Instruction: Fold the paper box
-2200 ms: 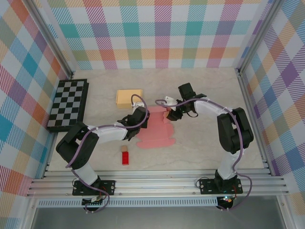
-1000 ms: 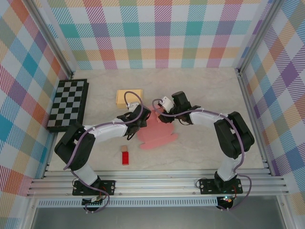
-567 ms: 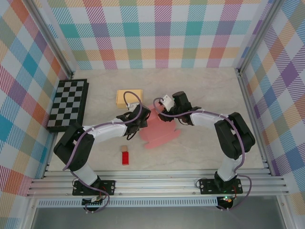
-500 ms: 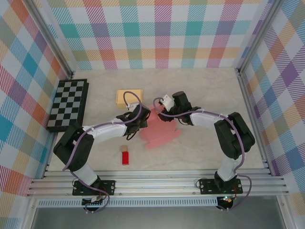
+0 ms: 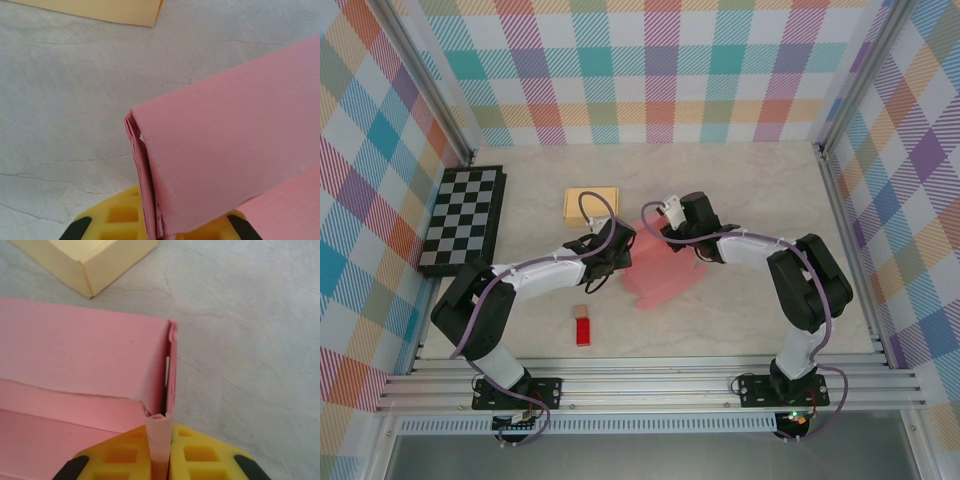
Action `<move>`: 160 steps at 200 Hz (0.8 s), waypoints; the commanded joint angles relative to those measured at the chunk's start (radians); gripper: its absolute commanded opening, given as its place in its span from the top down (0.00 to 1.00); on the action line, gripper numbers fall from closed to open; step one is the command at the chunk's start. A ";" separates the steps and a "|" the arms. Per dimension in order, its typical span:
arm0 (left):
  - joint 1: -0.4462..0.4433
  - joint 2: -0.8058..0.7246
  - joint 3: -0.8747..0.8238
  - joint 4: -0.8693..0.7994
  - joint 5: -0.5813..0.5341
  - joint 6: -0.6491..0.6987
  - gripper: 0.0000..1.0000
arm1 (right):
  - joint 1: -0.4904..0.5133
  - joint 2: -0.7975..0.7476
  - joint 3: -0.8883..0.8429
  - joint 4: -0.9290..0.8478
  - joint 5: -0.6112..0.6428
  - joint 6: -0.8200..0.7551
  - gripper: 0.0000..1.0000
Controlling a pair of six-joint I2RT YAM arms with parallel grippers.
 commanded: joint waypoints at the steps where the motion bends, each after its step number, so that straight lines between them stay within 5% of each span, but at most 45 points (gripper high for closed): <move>1: -0.011 -0.029 0.046 0.030 0.052 -0.010 1.00 | 0.019 0.013 0.039 -0.006 0.095 0.057 0.90; 44: -0.011 -0.024 0.057 0.011 0.045 -0.013 1.00 | 0.073 0.070 0.119 -0.137 0.436 0.128 0.93; 59: -0.010 -0.023 0.057 0.011 0.048 -0.015 1.00 | 0.075 0.074 0.124 -0.158 0.465 0.177 0.93; 73: -0.010 -0.017 0.057 0.014 0.053 -0.015 1.00 | 0.075 0.071 0.110 -0.132 0.429 0.200 0.86; 87: -0.011 -0.013 0.058 0.017 0.061 -0.013 1.00 | 0.073 0.056 0.055 -0.016 0.292 0.171 0.73; 101: -0.010 -0.013 0.058 0.019 0.070 -0.013 1.00 | 0.058 0.037 0.015 0.076 0.159 0.163 0.70; 123: -0.010 -0.018 0.058 0.015 0.076 -0.012 1.00 | 0.036 0.018 -0.011 0.138 0.056 0.174 0.71; 160: -0.011 -0.020 0.056 0.004 0.064 -0.012 1.00 | 0.035 -0.001 -0.011 0.132 0.112 0.181 0.90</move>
